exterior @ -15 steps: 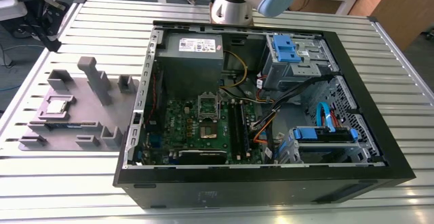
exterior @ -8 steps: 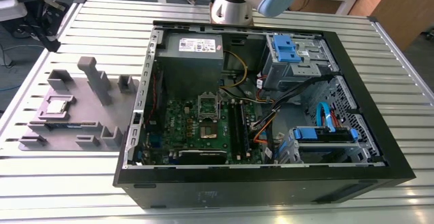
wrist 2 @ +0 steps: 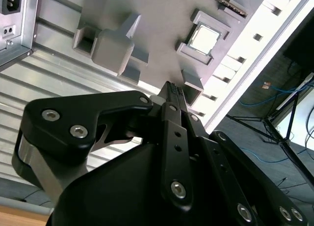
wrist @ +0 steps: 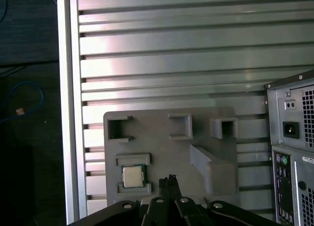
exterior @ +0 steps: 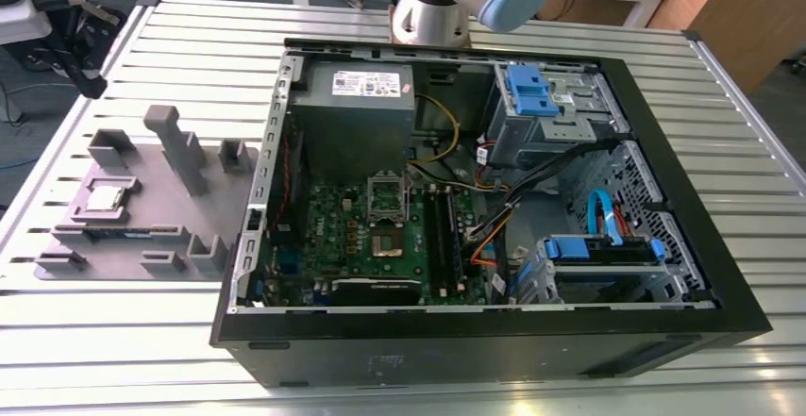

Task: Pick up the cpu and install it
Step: 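Reach for the cpu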

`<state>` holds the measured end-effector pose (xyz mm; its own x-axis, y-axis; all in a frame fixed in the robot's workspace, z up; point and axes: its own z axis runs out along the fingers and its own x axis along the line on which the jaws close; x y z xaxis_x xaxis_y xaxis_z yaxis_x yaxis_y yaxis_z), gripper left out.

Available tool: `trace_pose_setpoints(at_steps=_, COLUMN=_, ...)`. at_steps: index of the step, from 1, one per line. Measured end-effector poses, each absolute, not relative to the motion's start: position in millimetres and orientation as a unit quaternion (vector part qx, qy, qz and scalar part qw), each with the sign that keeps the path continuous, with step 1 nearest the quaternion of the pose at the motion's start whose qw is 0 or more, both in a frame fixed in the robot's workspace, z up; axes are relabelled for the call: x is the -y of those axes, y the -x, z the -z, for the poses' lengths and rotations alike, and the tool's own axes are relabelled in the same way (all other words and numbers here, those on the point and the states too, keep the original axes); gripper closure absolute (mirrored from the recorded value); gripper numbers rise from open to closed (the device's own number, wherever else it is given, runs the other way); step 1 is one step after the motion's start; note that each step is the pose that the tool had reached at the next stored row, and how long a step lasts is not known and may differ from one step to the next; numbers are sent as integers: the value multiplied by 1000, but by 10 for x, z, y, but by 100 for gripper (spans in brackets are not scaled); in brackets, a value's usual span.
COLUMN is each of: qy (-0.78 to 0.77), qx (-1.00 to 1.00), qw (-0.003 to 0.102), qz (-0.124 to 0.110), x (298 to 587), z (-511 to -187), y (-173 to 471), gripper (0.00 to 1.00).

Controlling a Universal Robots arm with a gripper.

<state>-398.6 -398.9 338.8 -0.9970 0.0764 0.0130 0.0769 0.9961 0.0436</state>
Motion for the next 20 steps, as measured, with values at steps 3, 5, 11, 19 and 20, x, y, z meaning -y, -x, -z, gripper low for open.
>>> trace_pose_setpoints(at_steps=3, qy=38, qx=999, qw=8, qz=22, x=3990, z=-3374, y=3986, gripper=89)
trace_pose_setpoints(at_steps=5, qy=38, qx=999, qw=8, qz=21, x=3990, z=-3367, y=3986, gripper=89)
trace_pose_setpoints(at_steps=11, qy=38, qx=999, qw=8, qz=20, x=3990, z=-3359, y=3991, gripper=89)
trace_pose_setpoints(at_steps=19, qy=38, qx=999, qw=8, qz=20, x=3995, z=-3286, y=4052, gripper=89)
trace_pose_setpoints(at_steps=20, qy=38, qx=999, qw=8, qz=20, x=3997, z=-3274, y=4059, gripper=89)
